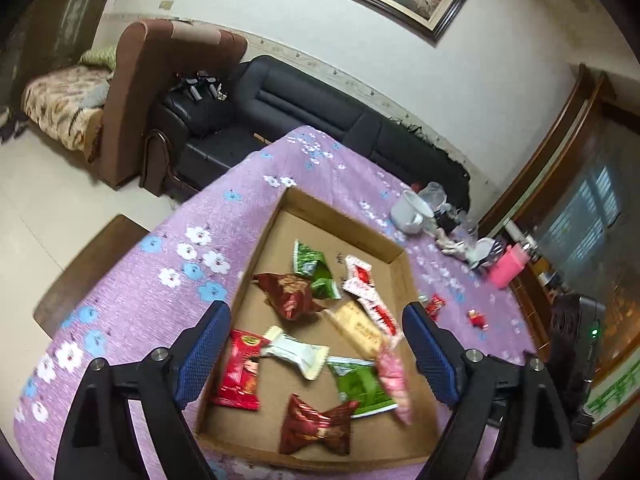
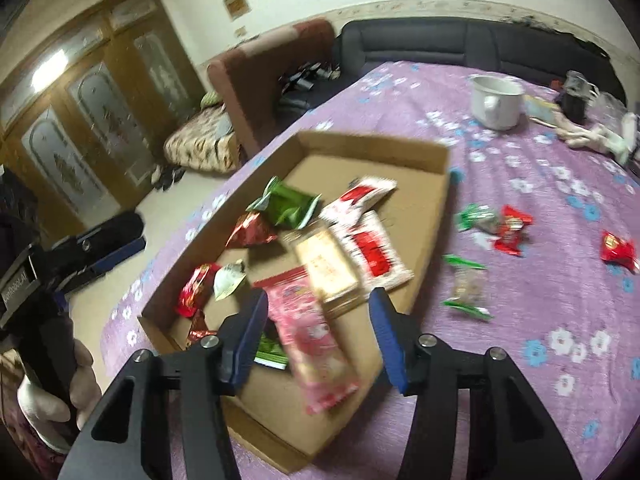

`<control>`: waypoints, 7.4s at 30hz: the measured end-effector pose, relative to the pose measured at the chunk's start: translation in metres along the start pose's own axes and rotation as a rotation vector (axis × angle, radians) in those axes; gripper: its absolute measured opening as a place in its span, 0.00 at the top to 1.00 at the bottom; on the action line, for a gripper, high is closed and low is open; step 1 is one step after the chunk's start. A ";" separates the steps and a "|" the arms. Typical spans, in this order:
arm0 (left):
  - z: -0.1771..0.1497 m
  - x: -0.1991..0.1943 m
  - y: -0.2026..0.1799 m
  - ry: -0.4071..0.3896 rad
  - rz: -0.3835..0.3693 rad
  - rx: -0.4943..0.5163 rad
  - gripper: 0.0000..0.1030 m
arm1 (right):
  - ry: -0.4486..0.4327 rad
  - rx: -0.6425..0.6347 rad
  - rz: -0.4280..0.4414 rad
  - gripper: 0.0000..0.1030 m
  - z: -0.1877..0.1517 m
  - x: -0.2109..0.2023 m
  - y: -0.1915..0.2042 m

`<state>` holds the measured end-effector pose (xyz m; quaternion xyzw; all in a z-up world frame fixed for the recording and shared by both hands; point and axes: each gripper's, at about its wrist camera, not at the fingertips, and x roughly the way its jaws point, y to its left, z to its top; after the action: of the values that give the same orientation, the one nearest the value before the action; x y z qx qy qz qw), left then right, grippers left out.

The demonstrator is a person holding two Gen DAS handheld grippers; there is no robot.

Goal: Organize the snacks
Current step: 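Carry both packets into the cardboard tray and open both tools, then move both tools to the remaining snacks and grasp the red candy with the right tool, then grasp the clear zip bag with the left tool while the right tool holds the red candy, then carry both snacks into the cardboard tray and open both tools, then move the right tool to the red packet and grasp it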

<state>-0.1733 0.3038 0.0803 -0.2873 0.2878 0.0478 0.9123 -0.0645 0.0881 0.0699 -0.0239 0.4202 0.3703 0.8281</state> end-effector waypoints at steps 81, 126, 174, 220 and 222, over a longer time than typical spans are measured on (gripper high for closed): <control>-0.053 0.034 -0.122 0.247 -0.120 0.259 0.12 | 0.178 -0.134 -0.145 0.65 -0.044 -0.033 -0.089; -0.125 0.150 -0.218 0.456 -0.006 0.639 0.64 | 0.042 0.072 -0.106 0.80 -0.103 -0.069 -0.155; -0.035 0.024 -0.035 0.211 -0.103 0.114 0.24 | 0.031 -0.100 -0.070 0.48 0.003 0.023 0.010; -0.099 0.051 -0.180 0.416 -0.224 0.411 0.15 | -0.048 0.374 -0.245 0.39 -0.058 -0.084 -0.237; -0.105 0.056 -0.189 0.435 -0.235 0.437 0.15 | -0.068 0.354 -0.254 0.39 -0.047 -0.086 -0.242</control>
<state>-0.1318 0.0845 0.0726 -0.1195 0.4441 -0.1832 0.8689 0.0248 -0.1543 0.0351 0.0815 0.4440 0.1841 0.8731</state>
